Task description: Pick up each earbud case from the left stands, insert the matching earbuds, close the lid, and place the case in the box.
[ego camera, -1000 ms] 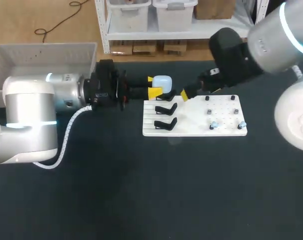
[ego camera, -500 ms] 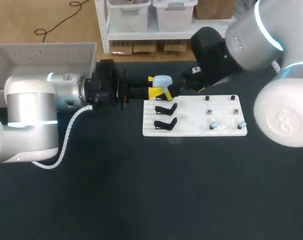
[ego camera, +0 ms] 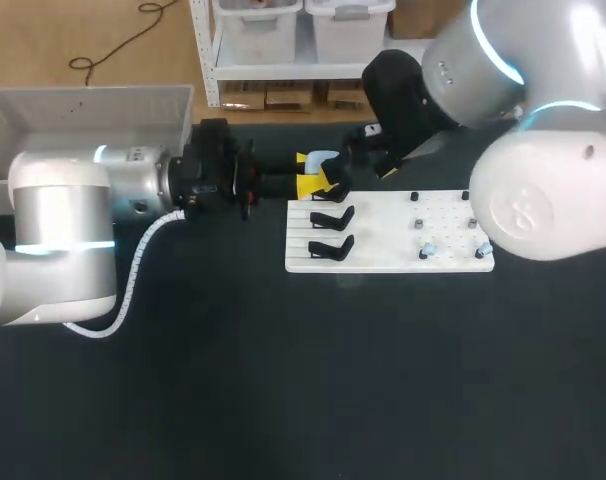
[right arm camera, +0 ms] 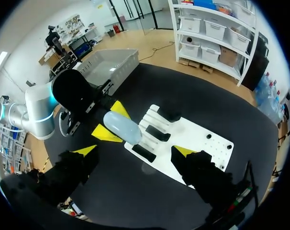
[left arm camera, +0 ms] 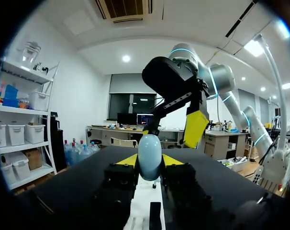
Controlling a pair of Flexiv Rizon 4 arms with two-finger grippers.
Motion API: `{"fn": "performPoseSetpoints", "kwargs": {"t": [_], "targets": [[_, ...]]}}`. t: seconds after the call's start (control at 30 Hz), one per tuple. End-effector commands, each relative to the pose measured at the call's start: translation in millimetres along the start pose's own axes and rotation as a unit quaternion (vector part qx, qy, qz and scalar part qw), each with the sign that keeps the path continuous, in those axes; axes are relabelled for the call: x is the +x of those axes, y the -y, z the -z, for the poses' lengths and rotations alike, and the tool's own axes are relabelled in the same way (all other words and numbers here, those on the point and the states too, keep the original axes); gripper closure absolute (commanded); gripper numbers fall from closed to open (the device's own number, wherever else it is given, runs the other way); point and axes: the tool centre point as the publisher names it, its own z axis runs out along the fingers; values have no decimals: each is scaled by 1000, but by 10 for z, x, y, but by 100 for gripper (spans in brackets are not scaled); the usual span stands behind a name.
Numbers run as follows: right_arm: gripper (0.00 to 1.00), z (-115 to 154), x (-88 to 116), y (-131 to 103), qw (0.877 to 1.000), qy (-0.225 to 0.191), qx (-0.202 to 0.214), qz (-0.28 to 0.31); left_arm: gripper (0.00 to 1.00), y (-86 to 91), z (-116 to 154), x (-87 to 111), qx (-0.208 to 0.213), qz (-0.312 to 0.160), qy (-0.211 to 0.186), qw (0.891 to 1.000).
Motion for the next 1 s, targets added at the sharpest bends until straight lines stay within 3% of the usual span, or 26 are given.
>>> {"fn": "performPoseSetpoints", "kwargs": {"t": [0.03,0.43,1.0], "targets": [[0,-29,-37,13,1000,-3,2,-2,100,-7,-2,8,0,0,1,1000],[0,-67,-73,99,1000,-7,12,-11,100,-7,-2,8,0,0,1,1000],[0,50,-198,235,999,22,40,-25,100,-7,-2,8,0,0,1,1000]]}}
